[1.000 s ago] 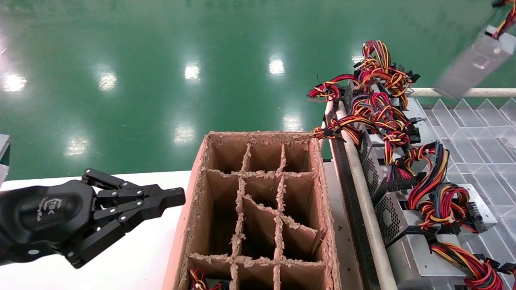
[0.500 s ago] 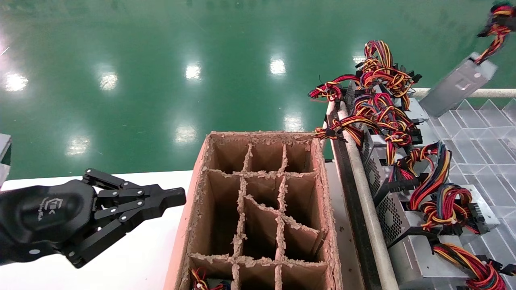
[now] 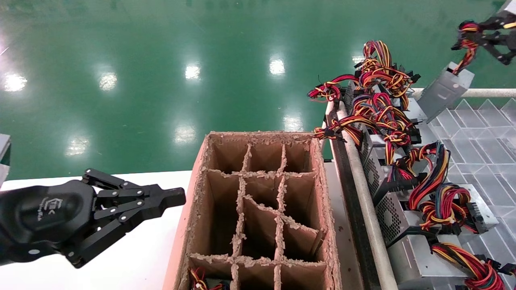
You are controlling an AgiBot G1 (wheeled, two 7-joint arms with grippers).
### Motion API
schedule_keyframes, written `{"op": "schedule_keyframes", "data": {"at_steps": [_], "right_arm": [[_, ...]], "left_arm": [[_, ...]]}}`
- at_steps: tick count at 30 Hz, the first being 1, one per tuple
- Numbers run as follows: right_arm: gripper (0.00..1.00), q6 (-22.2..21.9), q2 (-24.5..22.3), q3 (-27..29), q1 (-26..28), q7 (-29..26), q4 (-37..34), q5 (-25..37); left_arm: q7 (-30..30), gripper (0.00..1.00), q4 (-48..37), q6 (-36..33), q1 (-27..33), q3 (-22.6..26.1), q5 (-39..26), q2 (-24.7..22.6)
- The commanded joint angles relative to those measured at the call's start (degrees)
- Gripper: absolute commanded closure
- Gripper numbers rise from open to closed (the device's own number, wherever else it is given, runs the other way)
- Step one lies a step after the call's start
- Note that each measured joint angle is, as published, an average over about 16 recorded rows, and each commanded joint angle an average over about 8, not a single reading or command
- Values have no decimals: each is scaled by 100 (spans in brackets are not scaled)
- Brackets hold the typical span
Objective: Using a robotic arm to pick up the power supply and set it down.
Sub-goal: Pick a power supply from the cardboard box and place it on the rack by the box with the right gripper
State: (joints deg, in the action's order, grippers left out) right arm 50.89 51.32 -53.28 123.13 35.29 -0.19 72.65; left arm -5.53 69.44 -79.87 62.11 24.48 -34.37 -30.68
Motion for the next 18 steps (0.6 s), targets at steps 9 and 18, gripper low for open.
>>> {"op": "schedule_keyframes", "data": {"at_steps": [9,18], "right_arm": [[100,-15,355,46,-240,-22,50,-67],[100,-94,515,73,-368,-12,30,-106]], "left_arm": [[0,100,0,0,0,0,0,0],[0,100,0,0,0,0,0,0]]}}
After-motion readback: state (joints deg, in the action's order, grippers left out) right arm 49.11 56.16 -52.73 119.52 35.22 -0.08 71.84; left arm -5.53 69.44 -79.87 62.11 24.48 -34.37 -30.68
